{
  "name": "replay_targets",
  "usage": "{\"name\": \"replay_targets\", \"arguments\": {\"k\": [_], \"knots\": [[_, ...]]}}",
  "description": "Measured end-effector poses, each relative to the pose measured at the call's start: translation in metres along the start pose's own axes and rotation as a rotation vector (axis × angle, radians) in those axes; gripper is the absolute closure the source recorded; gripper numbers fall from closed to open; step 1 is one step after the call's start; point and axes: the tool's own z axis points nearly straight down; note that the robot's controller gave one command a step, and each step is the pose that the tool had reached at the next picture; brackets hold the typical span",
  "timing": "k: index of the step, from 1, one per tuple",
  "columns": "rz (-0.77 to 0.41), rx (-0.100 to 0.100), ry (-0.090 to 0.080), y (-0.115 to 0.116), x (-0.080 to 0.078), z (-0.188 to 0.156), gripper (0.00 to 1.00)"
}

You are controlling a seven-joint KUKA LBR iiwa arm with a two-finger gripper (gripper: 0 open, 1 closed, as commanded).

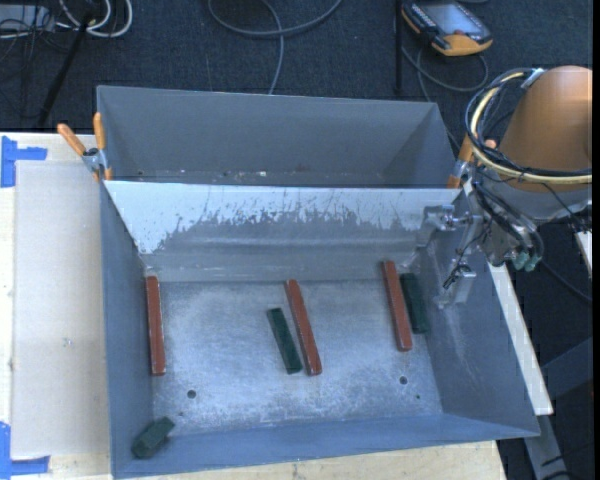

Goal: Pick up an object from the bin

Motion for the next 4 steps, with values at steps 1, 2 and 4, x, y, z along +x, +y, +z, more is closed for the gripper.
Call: {"name": "replay_targets", "arguments": {"k": [1,2,4], "knots": [[0.313,-0.001,0.004,-0.015,0.011,0.101,0.00],[0.877,0.000,0.004,0.026,0.008,0.132,0.00],[0.201,0.000,0.002,0.028,0.036,0.146,1.00]]}}
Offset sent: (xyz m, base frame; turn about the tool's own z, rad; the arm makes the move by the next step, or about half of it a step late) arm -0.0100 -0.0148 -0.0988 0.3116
